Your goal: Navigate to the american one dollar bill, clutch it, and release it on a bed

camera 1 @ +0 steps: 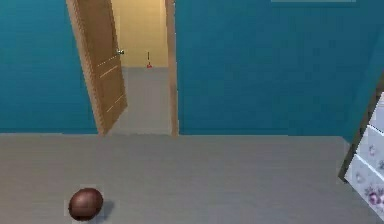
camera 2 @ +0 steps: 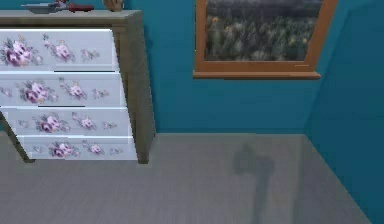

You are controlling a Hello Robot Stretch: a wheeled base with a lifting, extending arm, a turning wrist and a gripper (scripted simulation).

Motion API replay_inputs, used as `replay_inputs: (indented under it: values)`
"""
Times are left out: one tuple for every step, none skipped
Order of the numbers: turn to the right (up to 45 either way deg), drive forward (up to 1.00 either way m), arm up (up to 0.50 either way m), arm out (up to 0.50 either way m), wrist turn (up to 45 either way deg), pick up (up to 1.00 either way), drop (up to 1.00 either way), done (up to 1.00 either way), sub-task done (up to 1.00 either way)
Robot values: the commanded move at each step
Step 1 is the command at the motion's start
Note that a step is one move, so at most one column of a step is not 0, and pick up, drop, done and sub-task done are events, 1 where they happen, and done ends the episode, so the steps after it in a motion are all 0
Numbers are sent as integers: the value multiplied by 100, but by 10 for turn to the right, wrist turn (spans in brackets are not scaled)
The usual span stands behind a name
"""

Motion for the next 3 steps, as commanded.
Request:
replay_inputs:
  values:
    - [0,10,0,0,0,0,0,0,0]
    - [-330,0,0,0,0,0,0,0,0]
    - [0,20,0,0,0,0,0,0,0]
